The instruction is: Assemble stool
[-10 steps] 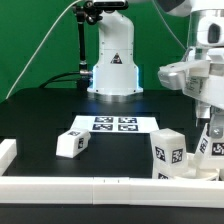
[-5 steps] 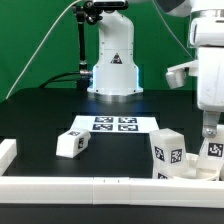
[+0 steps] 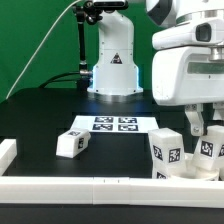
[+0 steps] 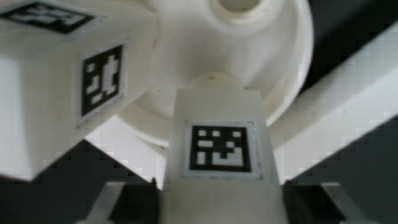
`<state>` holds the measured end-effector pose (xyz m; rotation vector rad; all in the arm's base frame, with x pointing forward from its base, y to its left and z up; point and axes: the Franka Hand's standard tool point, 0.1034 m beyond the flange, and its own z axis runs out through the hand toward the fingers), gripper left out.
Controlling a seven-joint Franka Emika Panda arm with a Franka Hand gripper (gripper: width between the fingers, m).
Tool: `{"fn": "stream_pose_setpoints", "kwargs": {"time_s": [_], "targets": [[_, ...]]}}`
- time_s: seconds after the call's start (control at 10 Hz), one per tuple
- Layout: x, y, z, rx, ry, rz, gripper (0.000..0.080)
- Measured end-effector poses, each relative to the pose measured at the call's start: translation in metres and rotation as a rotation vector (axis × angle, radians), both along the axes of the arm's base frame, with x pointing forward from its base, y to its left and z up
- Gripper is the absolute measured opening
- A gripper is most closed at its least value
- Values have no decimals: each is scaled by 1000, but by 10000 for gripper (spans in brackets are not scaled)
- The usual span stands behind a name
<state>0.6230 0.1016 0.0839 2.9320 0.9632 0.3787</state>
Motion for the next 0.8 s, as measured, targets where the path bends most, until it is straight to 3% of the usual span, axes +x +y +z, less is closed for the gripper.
{"fn": "stream_pose_setpoints", "kwargs": {"time_s": [0.5,0.8], "targets": [[0,1,0,83,17,-277,340],[-1,4,-1,204,1,-583,340]]}}
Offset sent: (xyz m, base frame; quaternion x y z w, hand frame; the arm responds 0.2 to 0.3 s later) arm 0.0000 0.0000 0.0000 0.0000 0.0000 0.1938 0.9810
